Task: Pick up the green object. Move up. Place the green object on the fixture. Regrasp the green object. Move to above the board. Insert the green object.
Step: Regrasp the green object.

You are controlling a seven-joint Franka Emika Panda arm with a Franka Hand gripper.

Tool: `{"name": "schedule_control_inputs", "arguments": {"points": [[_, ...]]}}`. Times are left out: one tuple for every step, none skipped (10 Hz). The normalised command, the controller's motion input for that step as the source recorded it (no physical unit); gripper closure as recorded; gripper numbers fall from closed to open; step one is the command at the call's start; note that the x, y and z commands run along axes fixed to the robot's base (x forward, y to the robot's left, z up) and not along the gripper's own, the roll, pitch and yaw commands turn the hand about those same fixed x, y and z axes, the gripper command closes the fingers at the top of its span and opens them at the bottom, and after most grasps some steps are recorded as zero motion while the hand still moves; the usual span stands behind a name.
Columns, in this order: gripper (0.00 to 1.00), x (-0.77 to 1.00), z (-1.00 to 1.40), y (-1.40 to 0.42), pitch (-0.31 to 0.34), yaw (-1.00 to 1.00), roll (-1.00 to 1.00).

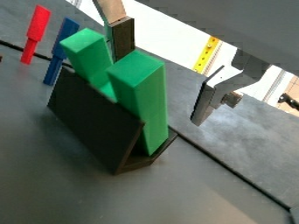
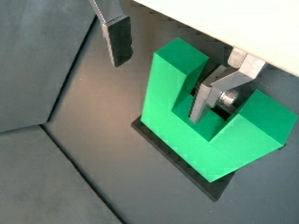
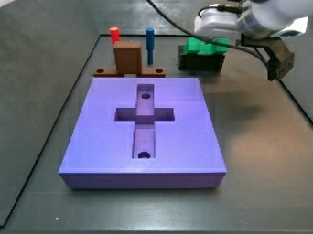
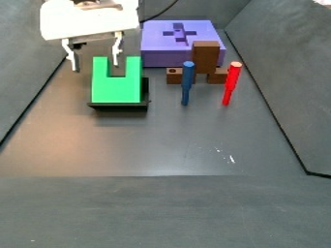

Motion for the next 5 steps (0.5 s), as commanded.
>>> {"name": "schedule_control_inputs", "arguments": {"points": [[0.0, 0.0, -0.26, 0.0, -0.126, 0.0, -0.05], [0.0, 0.0, -0.2, 0.0, -0.029, 0.0, 0.0], [0.0, 0.0, -0.22, 0.0, 0.0, 0.0, 0.0], [0.0, 0.0, -0.23, 0.0, 0.0, 0.0, 0.0], [0.0, 0.0, -0.15, 0.0, 0.0, 0.0, 0.0]]}}
